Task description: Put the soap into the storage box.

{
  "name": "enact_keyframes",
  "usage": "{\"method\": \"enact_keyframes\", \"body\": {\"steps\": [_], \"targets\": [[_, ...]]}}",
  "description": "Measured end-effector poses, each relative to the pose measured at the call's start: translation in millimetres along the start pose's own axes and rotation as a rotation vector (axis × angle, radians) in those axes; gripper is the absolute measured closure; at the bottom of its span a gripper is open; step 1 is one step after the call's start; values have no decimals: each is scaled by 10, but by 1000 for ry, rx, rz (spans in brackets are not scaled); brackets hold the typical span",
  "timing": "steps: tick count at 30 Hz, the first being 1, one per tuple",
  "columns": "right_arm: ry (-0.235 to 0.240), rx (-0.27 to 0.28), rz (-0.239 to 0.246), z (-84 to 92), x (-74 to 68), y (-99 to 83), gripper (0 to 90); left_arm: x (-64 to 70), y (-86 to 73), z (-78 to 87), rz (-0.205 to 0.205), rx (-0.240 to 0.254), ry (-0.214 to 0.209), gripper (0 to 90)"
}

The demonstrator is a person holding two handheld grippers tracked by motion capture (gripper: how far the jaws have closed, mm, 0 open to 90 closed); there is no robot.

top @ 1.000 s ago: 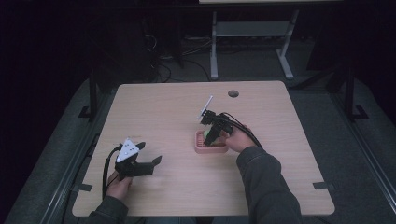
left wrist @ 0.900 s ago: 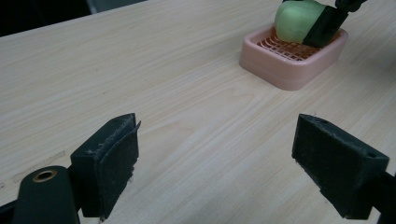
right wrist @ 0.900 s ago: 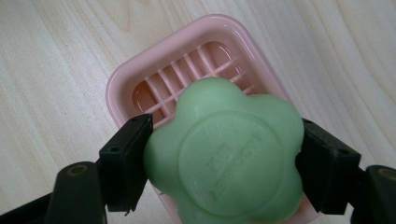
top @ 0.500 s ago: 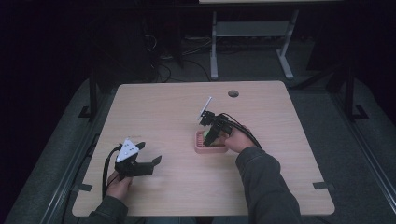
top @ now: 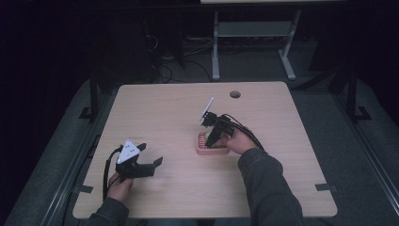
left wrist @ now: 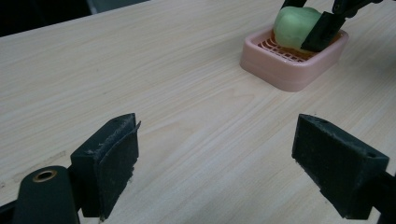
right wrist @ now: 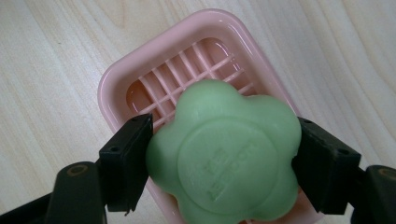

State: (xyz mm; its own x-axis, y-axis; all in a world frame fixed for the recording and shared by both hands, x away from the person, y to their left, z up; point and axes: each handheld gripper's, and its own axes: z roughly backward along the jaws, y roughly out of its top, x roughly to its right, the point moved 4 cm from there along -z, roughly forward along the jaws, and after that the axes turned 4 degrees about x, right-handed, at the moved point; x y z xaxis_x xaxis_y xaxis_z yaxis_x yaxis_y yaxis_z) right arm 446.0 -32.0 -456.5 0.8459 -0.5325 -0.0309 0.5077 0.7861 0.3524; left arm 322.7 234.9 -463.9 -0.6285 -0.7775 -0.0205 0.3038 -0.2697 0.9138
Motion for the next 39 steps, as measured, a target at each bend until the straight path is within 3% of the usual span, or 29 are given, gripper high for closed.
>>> {"method": "enact_keyframes", "body": {"steps": [39], "targets": [[20,36,-32,42,8,-20,262,1,1,-18,2,1,1,143]]}}
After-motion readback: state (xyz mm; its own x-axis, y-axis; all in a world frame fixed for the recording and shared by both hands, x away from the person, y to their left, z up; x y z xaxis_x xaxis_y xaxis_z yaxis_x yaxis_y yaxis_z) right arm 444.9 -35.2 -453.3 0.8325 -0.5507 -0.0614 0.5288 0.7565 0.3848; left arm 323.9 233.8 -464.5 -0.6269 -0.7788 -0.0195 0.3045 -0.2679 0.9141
